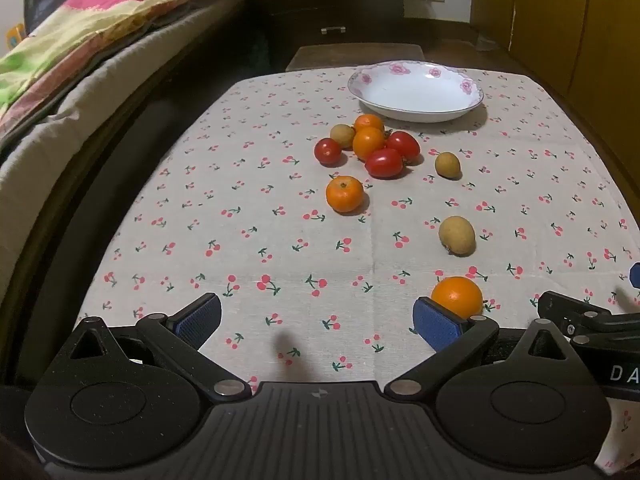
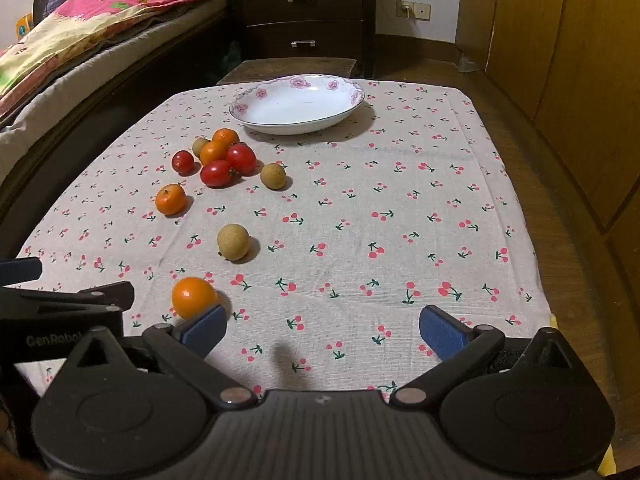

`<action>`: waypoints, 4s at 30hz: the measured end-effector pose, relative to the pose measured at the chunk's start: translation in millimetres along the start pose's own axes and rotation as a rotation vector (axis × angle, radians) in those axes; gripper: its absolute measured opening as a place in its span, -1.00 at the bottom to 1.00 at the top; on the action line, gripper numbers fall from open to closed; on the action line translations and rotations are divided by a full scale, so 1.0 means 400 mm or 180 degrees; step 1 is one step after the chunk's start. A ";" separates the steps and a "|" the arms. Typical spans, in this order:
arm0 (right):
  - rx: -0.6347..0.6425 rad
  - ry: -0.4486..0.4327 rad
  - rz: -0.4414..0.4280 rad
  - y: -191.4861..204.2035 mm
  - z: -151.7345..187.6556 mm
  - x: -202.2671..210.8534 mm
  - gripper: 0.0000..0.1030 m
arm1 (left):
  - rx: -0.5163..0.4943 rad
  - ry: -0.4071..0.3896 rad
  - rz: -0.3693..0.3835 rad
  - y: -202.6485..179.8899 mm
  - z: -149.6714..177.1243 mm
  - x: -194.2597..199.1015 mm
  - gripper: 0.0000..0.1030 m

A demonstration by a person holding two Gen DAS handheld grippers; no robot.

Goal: Organize fruits
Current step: 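Move both tools toward the fruits on the cherry-print tablecloth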

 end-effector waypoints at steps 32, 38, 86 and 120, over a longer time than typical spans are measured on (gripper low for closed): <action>0.0038 0.0043 -0.0009 0.004 0.008 -0.007 1.00 | -0.0073 0.0099 -0.0019 -0.004 0.017 -0.014 1.00; 0.0039 0.0046 -0.0008 0.004 0.008 -0.007 1.00 | -0.0089 0.0112 -0.0006 -0.005 0.018 -0.015 1.00; 0.0031 0.0113 -0.0031 0.003 0.017 -0.011 1.00 | -0.0129 0.0168 0.0075 -0.018 0.027 -0.021 0.97; -0.0273 0.0108 0.0078 -0.102 -0.011 -0.013 0.98 | -0.0110 0.0271 0.0440 -0.126 0.007 -0.075 0.77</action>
Point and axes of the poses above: each gripper's, at about its wrist camera, not at the fingertips, and x roughly against the way its jaws point, y to its left, z to its underside, the point moved 4 cm from there along -x, roughly the way its jaws point, and after that the axes turned 11 degrees about -y, right-handed, at the moved point
